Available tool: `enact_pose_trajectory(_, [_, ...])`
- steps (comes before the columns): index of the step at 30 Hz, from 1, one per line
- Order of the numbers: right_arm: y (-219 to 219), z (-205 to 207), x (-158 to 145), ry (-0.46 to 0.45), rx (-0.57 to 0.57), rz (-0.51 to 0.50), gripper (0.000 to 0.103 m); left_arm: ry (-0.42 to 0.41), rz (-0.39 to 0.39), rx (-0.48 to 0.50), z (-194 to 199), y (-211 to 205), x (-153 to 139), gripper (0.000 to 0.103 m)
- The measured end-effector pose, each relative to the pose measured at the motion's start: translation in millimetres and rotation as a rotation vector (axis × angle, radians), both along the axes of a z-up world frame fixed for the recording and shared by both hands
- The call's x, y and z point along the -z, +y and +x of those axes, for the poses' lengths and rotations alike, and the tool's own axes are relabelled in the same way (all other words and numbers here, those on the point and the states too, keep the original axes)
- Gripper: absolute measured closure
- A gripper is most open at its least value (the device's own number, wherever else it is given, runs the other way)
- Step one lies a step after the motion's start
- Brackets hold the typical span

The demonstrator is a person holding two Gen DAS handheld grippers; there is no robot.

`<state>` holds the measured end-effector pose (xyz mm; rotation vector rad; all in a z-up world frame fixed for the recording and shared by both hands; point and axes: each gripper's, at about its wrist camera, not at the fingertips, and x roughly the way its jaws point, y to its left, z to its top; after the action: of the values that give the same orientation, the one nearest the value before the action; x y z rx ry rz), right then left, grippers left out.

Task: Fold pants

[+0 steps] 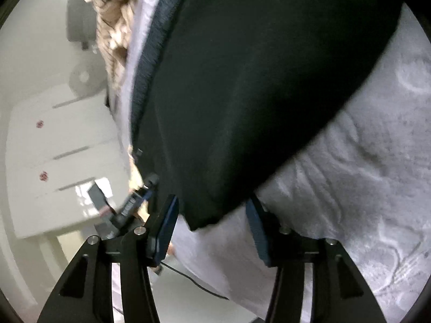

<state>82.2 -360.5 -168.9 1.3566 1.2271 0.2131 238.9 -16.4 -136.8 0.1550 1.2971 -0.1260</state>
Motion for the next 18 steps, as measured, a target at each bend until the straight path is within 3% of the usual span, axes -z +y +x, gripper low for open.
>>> enact_pose_trajectory(6, [-3, 6, -6, 0.007, -0.019, -0.004, 0.055, 0.009, 0.001, -0.001, 2, -1, 0, 0.001])
enact_pose_trajectory(11, [-6, 5, 4, 0.045, 0.017, -0.026, 0.056, 0.01, 0.004, -0.003, 2, -2, 1, 0.001])
enact_pose_trajectory(12, [-3, 9, 9, 0.061, 0.035, -0.024, 0.065, 0.012, 0.004, -0.003, 2, -2, 0, 0.001])
enact_pose_trajectory(13, [-5, 10, 9, 0.079, 0.04, -0.032, 0.086, 0.016, 0.002, 0.0, 2, -3, 0, 0.001])
enact_pose_trajectory(14, [-6, 12, 6, 0.082, 0.036, -0.04, 0.086, 0.017, 0.001, 0.003, 2, -2, -1, 0.001])
enact_pose_trajectory(16, [-5, 10, -14, 0.003, 0.003, -0.067, 0.088, 0.013, -0.007, 0.011, 2, -1, 0, 0.001])
enact_pose_trajectory(18, [-4, 4, -22, -0.019, -0.059, -0.156, 0.088, 0.004, -0.004, 0.015, 0, -2, 2, 0.001])
